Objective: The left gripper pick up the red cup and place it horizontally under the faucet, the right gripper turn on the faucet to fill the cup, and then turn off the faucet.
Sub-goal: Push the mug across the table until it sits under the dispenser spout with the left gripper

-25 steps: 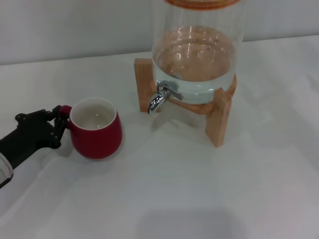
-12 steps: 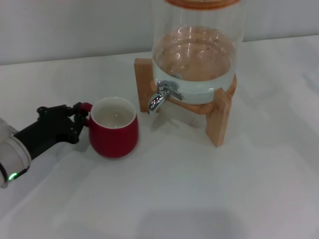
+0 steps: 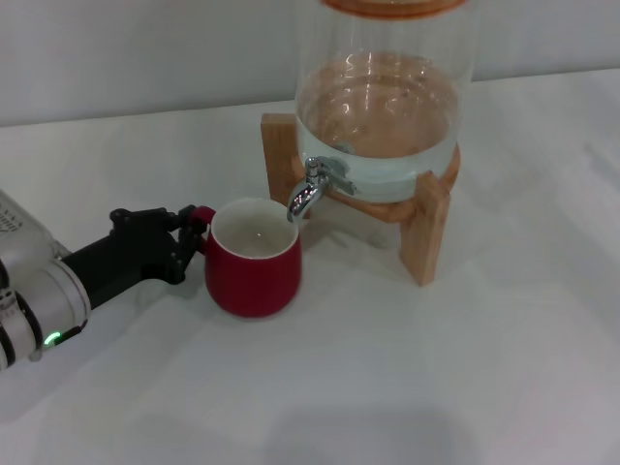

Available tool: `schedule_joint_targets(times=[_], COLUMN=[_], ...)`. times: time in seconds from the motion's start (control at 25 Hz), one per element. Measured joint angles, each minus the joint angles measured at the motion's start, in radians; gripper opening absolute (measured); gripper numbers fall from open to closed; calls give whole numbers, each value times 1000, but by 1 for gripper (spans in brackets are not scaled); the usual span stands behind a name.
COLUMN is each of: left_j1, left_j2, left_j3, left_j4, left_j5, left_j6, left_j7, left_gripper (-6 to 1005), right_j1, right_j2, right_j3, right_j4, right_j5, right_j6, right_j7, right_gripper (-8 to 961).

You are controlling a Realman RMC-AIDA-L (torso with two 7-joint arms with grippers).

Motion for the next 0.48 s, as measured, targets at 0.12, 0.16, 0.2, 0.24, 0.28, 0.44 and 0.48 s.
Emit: schedule_joint_targets(times=[0.12, 0.16, 0.2, 0.24, 0.28, 0.44, 0.48], left_j1=[-7, -10, -12, -17, -22, -41, -45], left_j2=[0, 0, 0, 1, 1, 2, 2], left_j3=[38, 53, 60, 68, 73, 105, 113], left_j4=[5, 9, 10, 11, 11, 12, 12], left_j5=[1, 1, 1, 1, 1, 1, 1], left_j6=[8, 12, 14, 18, 20, 37, 42], left_j7=[-42, -57, -66, -81, -93, -132, -137], left_gripper=[112, 112, 112, 111, 111, 111, 111], right_j1=[-2, -2, -3, -3, -4, -6, -7], right_j2=[0, 0, 0, 1, 1, 2, 2], right_j3=[0, 0, 1, 2, 3, 5, 5], right_j4=[0, 0, 0, 0, 0, 0, 0], right_j5=[0, 0, 0, 0, 0, 2, 3], right_j6=[5, 7, 10, 15, 18, 24, 24], right_j7=[0, 0, 0, 0, 0, 0, 0], right_gripper=[719, 719, 719, 719, 719, 719, 719])
